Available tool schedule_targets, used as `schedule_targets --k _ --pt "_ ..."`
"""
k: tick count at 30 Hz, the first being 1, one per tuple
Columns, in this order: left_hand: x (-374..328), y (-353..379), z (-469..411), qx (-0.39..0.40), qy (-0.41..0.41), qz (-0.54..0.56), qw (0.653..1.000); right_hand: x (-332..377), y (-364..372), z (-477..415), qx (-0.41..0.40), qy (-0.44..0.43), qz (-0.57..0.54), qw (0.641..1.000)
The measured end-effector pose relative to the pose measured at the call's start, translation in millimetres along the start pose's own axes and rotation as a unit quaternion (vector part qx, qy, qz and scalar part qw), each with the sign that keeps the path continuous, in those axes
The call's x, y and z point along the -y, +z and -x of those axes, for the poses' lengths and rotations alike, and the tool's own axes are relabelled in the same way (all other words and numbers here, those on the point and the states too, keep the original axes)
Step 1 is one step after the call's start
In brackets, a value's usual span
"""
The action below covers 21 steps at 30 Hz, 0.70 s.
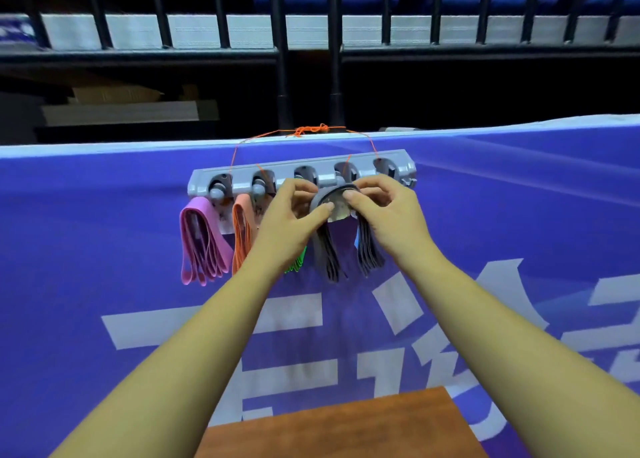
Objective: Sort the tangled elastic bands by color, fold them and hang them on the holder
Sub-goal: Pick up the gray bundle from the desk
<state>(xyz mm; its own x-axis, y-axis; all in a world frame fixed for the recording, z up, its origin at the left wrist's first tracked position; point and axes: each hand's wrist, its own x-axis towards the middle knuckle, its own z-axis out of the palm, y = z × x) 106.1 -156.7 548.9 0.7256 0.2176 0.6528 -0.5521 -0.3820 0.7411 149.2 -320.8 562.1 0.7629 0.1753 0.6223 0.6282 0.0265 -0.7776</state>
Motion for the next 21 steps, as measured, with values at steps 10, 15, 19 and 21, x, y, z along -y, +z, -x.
schedule_targets --k 10,15,19,21 --pt "14 22 -30 -0.052 0.019 -0.148 0.987 -20 23 -33 -0.042 0.026 0.037 0.998" --pt "35 35 -38 -0.050 0.007 -0.205 0.977 -37 41 -39 -0.043 0.033 0.026 0.998" --pt "52 37 -37 -0.042 0.021 -0.226 0.973 -52 41 -39 -0.020 0.024 0.048 0.998" --pt "58 37 -36 -0.034 0.029 -0.242 0.969 -60 38 -38 -0.004 0.019 0.068 0.997"
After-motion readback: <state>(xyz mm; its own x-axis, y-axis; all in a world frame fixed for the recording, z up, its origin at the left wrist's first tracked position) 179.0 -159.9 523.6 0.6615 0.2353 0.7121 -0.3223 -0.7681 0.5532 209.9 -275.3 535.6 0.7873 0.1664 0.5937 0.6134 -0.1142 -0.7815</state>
